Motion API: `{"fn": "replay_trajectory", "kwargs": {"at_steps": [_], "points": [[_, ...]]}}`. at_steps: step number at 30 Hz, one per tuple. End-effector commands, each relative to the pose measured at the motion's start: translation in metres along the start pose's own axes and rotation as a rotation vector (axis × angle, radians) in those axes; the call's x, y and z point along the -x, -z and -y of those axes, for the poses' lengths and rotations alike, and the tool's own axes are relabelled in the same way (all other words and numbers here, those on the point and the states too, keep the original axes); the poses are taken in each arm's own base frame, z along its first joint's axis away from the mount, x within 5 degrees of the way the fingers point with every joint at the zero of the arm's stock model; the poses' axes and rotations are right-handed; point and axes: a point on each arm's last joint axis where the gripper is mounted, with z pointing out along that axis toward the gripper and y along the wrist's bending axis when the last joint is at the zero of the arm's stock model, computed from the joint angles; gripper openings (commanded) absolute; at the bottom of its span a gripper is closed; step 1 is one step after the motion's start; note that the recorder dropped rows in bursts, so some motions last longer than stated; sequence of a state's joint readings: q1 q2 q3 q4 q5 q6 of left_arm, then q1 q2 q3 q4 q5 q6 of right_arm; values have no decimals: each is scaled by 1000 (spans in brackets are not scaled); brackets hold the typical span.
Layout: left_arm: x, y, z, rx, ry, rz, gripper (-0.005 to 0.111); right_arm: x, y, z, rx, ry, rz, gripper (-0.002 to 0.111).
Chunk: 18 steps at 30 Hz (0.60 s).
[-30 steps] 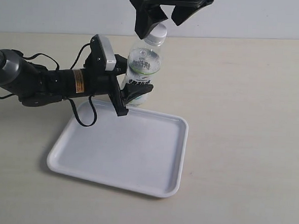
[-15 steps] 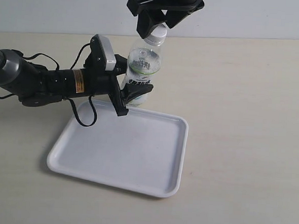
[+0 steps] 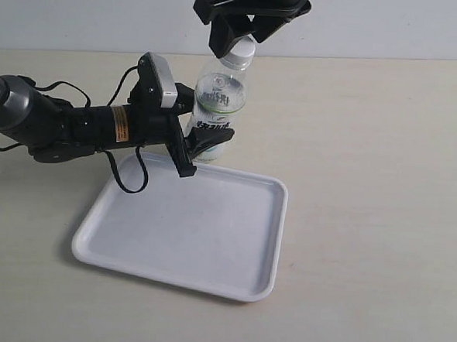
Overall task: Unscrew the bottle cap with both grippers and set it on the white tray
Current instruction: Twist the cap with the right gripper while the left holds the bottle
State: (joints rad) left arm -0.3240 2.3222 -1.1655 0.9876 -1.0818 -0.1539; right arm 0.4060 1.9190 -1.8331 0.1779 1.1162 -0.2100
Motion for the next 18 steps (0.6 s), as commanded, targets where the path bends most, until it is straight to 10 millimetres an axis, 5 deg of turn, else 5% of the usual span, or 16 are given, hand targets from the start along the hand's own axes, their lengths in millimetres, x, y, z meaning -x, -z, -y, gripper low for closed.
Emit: {"fn": "replay_trajectory", "kwargs": {"at_steps": [1, 18], "points": [[5, 0, -1, 13, 13, 34, 0, 0, -2, 0, -6, 14, 1, 60], [5, 0, -1, 13, 13, 34, 0, 0, -9, 1, -3, 14, -17, 52]]}}
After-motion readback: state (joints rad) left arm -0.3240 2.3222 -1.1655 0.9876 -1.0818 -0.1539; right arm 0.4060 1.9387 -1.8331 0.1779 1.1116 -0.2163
